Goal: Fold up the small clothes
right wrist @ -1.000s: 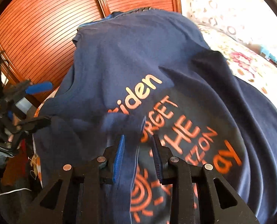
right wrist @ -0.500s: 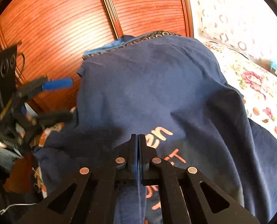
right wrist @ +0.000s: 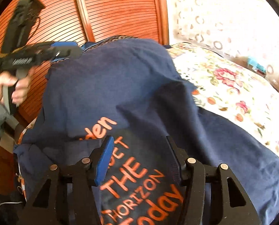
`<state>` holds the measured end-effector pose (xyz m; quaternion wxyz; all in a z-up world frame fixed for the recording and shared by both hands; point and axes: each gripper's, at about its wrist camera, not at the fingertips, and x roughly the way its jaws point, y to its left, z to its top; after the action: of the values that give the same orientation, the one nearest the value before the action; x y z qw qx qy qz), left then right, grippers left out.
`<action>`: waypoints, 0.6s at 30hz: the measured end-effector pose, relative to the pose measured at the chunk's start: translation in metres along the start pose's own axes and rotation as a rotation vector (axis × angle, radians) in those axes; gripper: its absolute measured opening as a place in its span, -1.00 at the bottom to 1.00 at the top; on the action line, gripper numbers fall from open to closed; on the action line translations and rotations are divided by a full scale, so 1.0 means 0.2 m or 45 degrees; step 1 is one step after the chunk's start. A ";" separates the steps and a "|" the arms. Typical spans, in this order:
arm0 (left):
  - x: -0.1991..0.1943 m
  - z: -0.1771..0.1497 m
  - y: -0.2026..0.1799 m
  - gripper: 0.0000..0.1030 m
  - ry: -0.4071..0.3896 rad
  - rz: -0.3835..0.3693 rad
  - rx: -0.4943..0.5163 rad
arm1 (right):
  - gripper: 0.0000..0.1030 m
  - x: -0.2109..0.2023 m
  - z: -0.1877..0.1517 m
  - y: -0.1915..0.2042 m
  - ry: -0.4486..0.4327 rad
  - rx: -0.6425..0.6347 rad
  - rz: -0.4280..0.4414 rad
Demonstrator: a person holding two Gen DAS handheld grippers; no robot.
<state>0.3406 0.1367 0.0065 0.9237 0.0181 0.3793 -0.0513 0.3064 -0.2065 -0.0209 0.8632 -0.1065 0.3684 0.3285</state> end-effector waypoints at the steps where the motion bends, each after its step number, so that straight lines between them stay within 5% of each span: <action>1: 0.01 0.02 0.01 0.58 0.006 0.001 -0.001 | 0.11 0.01 0.00 -0.01 -0.008 0.006 -0.012; 14: 0.34 0.23 0.08 0.06 0.181 0.029 0.003 | 0.11 -0.05 0.00 0.04 -0.085 0.041 -0.096; 18: 0.42 0.29 0.10 0.06 0.229 0.075 0.021 | 0.11 -0.08 -0.02 0.03 -0.090 0.047 -0.088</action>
<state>0.4422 0.1452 -0.0111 0.8869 0.0413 0.4594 -0.0252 0.2918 -0.2111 -0.0113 0.8883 -0.0915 0.3397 0.2954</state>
